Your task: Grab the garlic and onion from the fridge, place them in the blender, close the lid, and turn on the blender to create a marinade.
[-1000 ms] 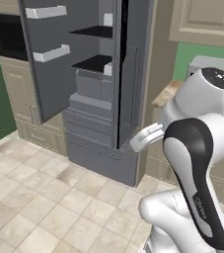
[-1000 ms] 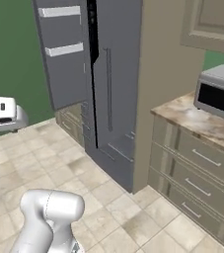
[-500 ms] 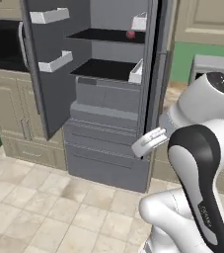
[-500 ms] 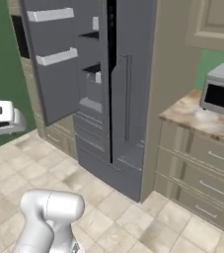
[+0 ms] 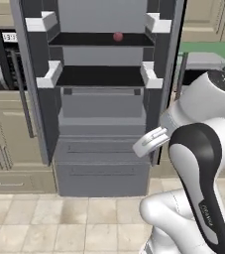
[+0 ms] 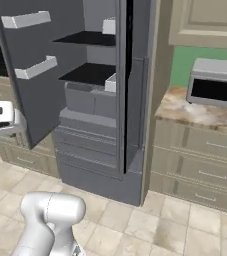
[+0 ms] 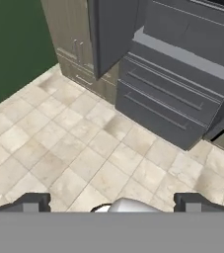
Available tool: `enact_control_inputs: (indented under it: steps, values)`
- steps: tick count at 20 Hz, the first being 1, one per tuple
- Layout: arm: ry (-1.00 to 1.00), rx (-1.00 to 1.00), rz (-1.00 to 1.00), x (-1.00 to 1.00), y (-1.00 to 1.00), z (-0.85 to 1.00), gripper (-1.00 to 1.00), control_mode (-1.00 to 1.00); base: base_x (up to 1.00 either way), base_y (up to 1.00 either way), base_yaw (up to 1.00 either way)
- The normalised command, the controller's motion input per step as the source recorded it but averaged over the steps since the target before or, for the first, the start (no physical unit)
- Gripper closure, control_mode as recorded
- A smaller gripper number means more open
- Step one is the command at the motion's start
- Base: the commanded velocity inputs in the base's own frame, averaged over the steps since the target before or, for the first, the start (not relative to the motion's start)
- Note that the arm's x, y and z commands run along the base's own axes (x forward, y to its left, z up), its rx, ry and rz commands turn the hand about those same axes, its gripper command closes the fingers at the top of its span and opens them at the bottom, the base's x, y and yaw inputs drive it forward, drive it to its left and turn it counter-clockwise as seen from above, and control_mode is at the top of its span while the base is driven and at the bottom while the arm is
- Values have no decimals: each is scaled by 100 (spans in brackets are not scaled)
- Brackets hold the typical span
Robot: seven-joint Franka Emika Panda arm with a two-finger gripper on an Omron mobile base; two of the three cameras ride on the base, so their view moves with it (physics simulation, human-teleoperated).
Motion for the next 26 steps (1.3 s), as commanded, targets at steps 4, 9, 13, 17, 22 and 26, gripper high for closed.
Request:
enact_control_inputs:
  steps: [4,9,13,17,22,26]
  values:
    - [0,0,0,0,0,0,-100,100,44,93,-55]
    - [0,0,0,0,0,0,-100,100,26,41,-55]
    - [0,0,0,0,0,0,-100,100,23,23,-42]
    - [0,0,0,0,0,0,-100,100,27,19,-29]
    - [0,0,0,0,0,0,-100,100,4,7,0]
    - [0,0,0,0,0,0,-100,100,41,81,-1]
